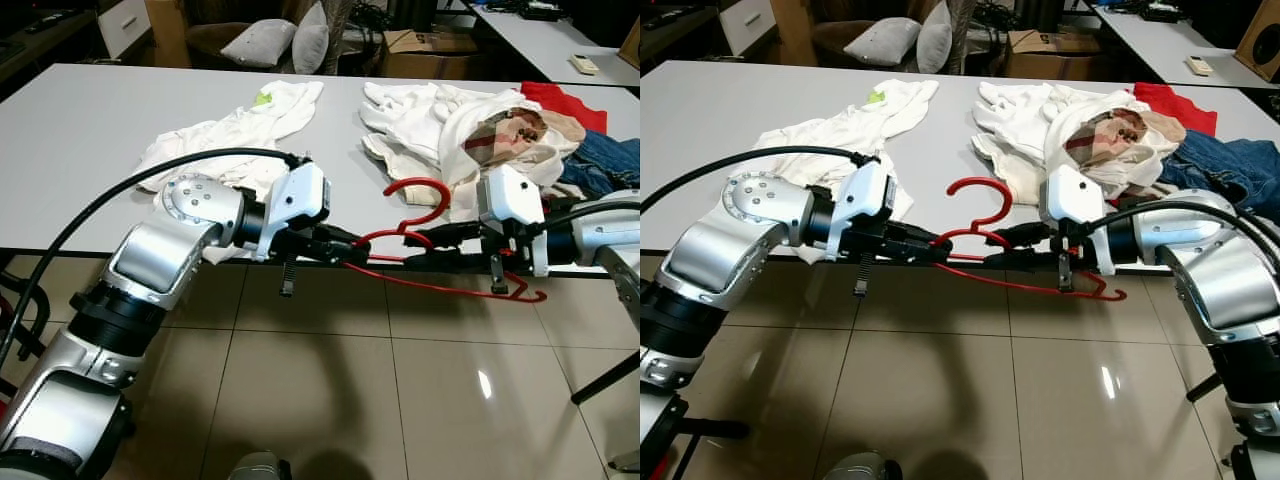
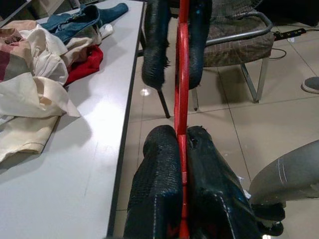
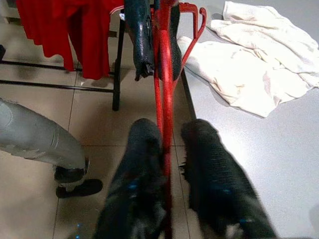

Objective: Hang hanger

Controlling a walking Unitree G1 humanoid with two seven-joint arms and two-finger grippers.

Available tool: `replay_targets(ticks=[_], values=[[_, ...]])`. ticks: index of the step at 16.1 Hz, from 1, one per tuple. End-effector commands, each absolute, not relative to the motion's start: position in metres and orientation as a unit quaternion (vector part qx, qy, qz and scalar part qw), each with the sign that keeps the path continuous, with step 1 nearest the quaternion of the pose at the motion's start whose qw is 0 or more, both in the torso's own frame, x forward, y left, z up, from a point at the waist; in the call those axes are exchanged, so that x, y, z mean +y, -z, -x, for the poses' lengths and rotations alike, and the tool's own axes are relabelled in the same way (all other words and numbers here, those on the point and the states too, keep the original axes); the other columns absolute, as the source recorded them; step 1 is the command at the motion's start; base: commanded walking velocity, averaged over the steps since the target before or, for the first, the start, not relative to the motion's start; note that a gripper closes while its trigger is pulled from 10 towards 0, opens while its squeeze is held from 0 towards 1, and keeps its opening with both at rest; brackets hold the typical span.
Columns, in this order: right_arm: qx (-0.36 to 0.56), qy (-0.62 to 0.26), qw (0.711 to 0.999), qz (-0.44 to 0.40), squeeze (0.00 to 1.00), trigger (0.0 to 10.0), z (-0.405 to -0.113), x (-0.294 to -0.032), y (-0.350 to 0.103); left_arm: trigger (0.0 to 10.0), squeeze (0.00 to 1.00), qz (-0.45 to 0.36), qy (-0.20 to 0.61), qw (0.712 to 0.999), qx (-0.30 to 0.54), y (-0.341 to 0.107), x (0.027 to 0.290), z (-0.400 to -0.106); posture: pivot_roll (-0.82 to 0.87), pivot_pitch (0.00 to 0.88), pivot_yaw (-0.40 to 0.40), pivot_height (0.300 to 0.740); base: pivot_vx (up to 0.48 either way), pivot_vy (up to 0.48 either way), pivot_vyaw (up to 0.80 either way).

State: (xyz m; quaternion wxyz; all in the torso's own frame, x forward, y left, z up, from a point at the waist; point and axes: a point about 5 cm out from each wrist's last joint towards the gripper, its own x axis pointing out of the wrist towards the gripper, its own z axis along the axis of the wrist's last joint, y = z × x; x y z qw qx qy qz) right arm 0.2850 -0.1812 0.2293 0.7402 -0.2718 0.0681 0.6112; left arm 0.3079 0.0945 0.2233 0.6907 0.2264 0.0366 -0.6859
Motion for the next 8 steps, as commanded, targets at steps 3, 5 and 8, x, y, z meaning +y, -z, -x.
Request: replay_targets(ticks=[3, 5, 8], values=[[0.069, -0.615, 0.738, 0.269, 0.00, 0.0, -0.2881, -0.1766, -0.2309, 0.0, 0.00, -0.237, 0.691, 0.683, 0.030, -0.2281, 0.0893, -0.3081, 0.05, 0.000, -0.018, 0.740, 0.000, 0.000, 0.00], [0.071, -0.619, 0.736, 0.266, 0.00, 0.0, -0.2878, -0.1757, -0.2305, 0.0, 0.00, -0.236, 0.690, 0.684, 0.030, -0.2279, 0.0899, -0.3084, 0.05, 0.000, -0.019, 0.740, 0.000, 0.000, 0.00], [0.072, -0.620, 0.734, 0.266, 0.00, 0.0, -0.2873, -0.1767, -0.2301, 0.0, 0.00, -0.236, 0.688, 0.685, 0.032, -0.2276, 0.0909, -0.3089, 0.05, 0.000, -0.019, 0.740, 0.000, 0.000, 0.00]])
